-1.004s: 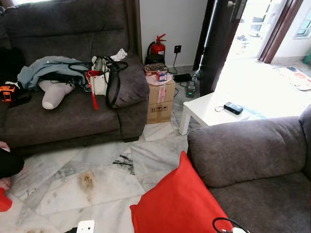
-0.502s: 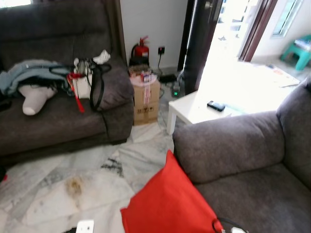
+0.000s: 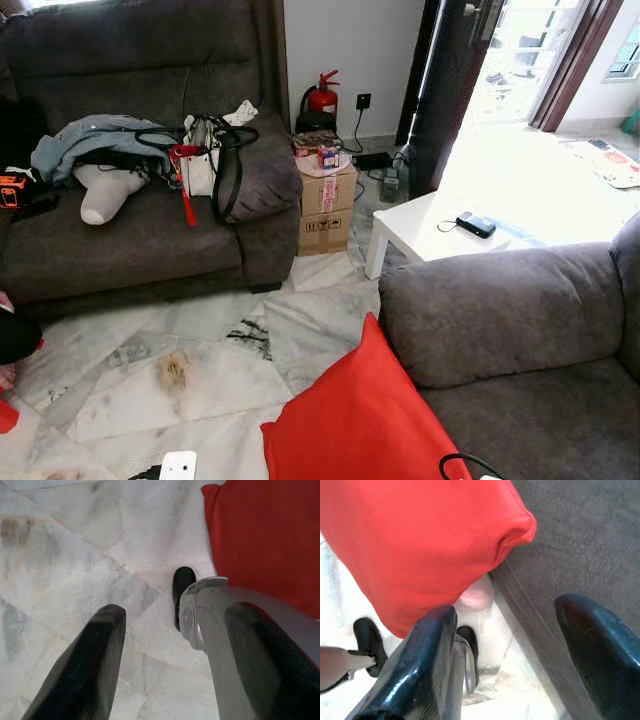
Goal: Move the pillow to the sofa from floor
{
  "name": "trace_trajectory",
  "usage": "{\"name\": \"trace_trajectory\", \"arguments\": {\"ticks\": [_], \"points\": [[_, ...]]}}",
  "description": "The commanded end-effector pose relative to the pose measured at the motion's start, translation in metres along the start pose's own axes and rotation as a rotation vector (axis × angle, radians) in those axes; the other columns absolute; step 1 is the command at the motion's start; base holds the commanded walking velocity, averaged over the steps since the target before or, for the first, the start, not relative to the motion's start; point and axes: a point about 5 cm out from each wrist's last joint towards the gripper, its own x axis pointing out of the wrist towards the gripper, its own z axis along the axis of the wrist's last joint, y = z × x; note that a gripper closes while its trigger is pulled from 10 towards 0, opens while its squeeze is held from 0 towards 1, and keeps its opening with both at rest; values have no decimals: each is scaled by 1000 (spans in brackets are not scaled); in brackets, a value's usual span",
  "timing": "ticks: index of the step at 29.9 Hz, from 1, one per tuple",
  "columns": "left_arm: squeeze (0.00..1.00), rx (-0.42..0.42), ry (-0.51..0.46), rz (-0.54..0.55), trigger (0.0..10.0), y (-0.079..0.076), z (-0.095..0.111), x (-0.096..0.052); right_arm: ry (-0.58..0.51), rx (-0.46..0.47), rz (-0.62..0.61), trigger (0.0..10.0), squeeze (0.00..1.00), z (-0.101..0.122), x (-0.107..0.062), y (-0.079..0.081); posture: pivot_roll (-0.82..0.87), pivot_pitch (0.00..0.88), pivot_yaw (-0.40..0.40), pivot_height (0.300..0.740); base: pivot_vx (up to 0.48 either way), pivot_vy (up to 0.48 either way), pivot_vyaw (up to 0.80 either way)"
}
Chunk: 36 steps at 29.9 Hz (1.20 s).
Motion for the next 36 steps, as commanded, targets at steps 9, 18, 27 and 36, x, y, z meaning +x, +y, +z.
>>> {"name": "trace_trajectory", "arguments": {"ticks": [9, 18, 27, 36], "points": [[0, 13, -64, 44, 10000, 4, 6, 0, -57, 112, -22, 10000, 0, 1, -1, -1, -44, 0, -34, 740, 0, 0, 0], [0, 38, -465, 192, 10000, 37, 97, -7, -256, 125, 47, 10000, 0, 21, -3, 6, -50, 0, -14, 740, 0, 0, 0], [0, 49, -805, 267, 10000, 48, 154, -31, -790, 97, 77, 10000, 0, 166, -15, 14, -33, 0, -6, 740, 0, 0, 0], [0, 155, -1103, 257, 10000, 39, 195, -64, -1070, 65, 135, 10000, 0, 195, -42, 33, -22, 0, 11, 740, 0, 0, 0]]}}
